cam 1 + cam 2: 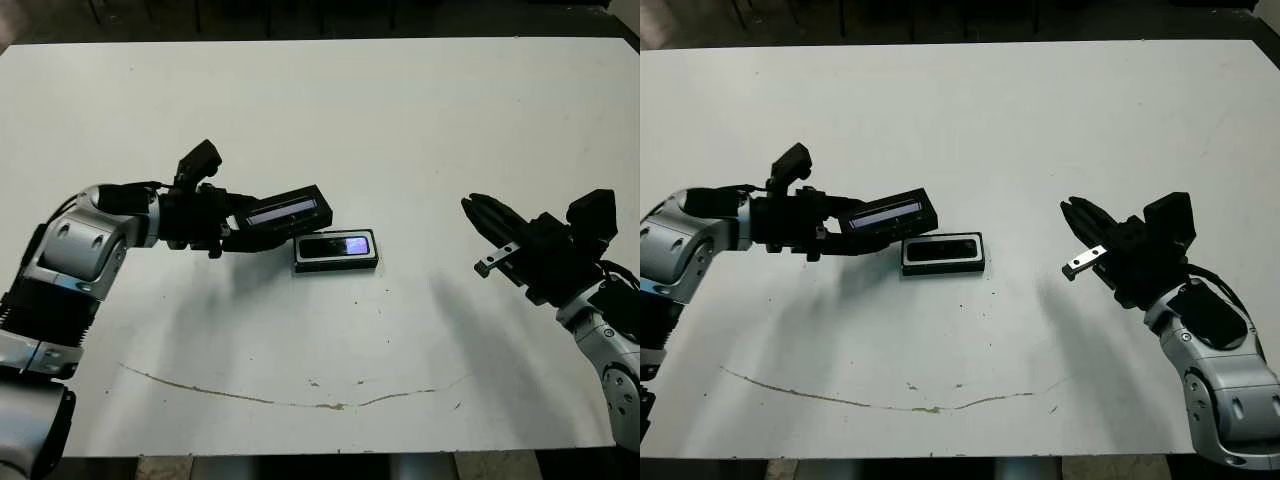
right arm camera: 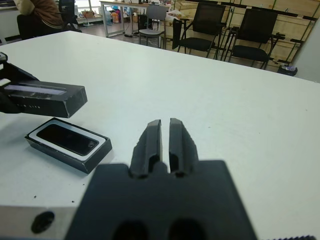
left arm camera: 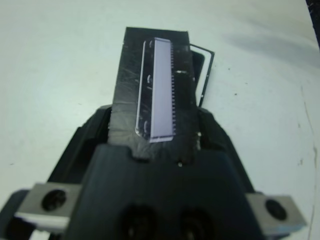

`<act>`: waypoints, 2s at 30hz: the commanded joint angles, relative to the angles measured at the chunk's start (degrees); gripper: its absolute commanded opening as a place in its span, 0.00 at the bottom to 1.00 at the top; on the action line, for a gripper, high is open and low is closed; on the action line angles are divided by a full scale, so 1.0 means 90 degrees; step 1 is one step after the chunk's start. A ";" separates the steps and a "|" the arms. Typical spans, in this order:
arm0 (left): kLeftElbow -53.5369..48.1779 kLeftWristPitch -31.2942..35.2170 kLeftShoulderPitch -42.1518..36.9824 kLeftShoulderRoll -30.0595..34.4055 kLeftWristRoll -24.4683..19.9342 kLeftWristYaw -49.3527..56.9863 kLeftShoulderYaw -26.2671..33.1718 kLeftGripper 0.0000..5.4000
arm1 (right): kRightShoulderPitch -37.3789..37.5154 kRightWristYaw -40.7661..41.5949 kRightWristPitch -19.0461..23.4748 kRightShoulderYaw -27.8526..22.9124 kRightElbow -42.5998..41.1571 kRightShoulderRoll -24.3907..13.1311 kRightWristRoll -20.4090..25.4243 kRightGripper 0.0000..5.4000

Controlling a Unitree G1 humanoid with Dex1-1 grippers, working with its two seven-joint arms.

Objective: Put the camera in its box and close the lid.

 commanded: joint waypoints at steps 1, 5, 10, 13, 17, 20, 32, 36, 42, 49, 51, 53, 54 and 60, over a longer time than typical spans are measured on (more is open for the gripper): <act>0.0178 -0.0019 0.0044 -0.0110 0.0107 -0.0021 -0.0053 0.53 | 0.0116 0.0025 0.0153 -0.0054 -0.0008 -0.0090 0.0081 0.00; 0.0289 -0.0171 0.0014 -0.0224 0.0198 -0.0060 -0.0120 0.53 | 0.0079 0.0232 -0.0021 -0.0109 0.0181 -0.0118 0.0188 0.00; 0.0502 -0.0148 -0.0097 -0.0350 0.0261 -0.0196 -0.0198 0.53 | 0.0114 0.0334 -0.0277 -0.0140 0.0251 -0.0184 0.0052 0.00; 0.0711 -0.0247 -0.0171 -0.0433 0.0331 -0.0302 -0.0262 0.53 | 0.0139 0.0248 -0.0217 -0.0145 0.0188 -0.0220 0.0000 0.00; 0.1015 -0.0543 -0.0237 -0.0552 0.0414 -0.0530 -0.0314 0.53 | 0.0171 0.0263 -0.0272 -0.0169 0.0165 -0.0238 -0.0038 0.00; 0.1145 -0.0777 -0.0270 -0.0600 0.0518 -0.0668 -0.0393 0.53 | 0.0187 0.0277 -0.0252 -0.0211 0.0147 -0.0229 0.0000 0.00; 0.1641 -0.1261 -0.0504 -0.0743 0.0895 -0.1232 -0.0677 0.53 | 0.0260 0.0274 -0.0235 -0.0307 0.0081 -0.0312 -0.0027 0.00; 0.1602 -0.1116 -0.0492 -0.0761 0.0922 -0.1262 -0.0684 0.53 | 0.0254 0.0260 -0.0227 -0.0277 0.0040 -0.0326 -0.0044 0.00; 0.1553 -0.1085 -0.0418 -0.0805 0.0853 -0.1351 -0.0684 0.53 | 0.0250 0.0200 -0.0118 -0.0236 -0.0008 -0.0331 -0.0069 0.00; 0.1605 -0.1323 -0.0425 -0.0959 0.1159 -0.1149 -0.0897 0.53 | 0.0198 0.0226 -0.0146 -0.0208 0.0046 -0.0314 -0.0025 0.00; 0.1711 -0.1380 -0.0444 -0.1062 0.1224 -0.1087 -0.0925 0.53 | 0.0201 0.0260 -0.0190 -0.0215 0.0075 -0.0311 -0.0007 0.00; 0.1776 -0.1432 -0.0453 -0.1180 0.1306 -0.0993 -0.0984 0.53 | 0.0197 0.0289 -0.0231 -0.0217 0.0101 -0.0327 -0.0013 0.00; 0.1814 -0.1476 -0.0462 -0.1244 0.1354 -0.0952 -0.1021 0.53 | 0.0192 0.0311 -0.0263 -0.0221 0.0121 -0.0335 -0.0017 0.00; 0.2338 -0.1669 -0.0673 -0.1659 0.1654 -0.0911 -0.1284 0.53 | 0.0171 0.0326 -0.0203 -0.0298 0.0095 -0.0369 0.0026 0.00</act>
